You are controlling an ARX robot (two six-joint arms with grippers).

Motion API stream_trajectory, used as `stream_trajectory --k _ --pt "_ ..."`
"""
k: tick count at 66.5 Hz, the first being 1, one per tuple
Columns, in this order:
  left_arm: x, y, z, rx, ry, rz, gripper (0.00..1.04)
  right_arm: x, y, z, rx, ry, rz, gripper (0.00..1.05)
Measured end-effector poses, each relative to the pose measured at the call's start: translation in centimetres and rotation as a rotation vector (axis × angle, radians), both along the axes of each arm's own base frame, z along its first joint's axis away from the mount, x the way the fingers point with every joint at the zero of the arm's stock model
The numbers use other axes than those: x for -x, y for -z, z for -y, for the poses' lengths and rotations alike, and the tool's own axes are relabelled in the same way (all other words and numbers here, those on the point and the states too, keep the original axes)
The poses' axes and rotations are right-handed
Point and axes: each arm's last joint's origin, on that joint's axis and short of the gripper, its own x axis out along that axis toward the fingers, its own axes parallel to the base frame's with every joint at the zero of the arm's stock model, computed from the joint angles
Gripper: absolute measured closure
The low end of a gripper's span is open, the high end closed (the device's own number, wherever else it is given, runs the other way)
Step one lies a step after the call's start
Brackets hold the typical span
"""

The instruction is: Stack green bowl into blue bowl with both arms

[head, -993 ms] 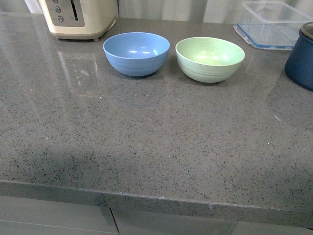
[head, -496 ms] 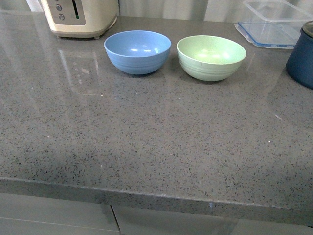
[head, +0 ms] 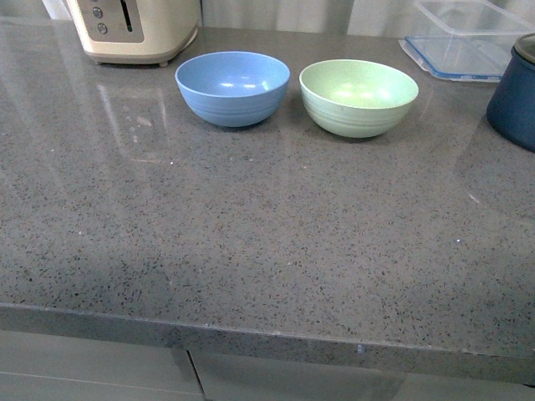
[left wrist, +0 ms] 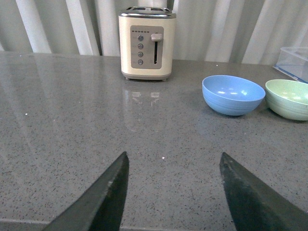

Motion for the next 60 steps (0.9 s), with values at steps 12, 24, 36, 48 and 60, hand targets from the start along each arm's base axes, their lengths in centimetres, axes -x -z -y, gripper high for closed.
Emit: stream_trajectory --k 12,24,36,48,60 --pt "0.0 0.0 0.0 0.0 0.0 0.0 0.12 -7.9 -3.5 -2.2 0.0 -0.097 0.001 0.1" --pt "0.0 0.0 0.0 -0.002 0.0 0.0 0.07 -14.1 -5.6 -5.0 -0.008 -0.181 0.015 0.1" --pt "0.0 0.0 0.0 -0.002 0.0 0.0 0.07 -18.8 -6.6 -7.5 -0.013 -0.234 0.034 0.1" --pt "0.0 0.0 0.0 -0.002 0.0 0.0 0.07 -21.7 -5.6 -8.6 -0.002 -0.251 0.016 0.1" --pt "0.0 0.0 0.0 -0.002 0.0 0.0 0.07 -23.8 -4.3 -9.1 0.005 -0.275 -0.014 0.1"
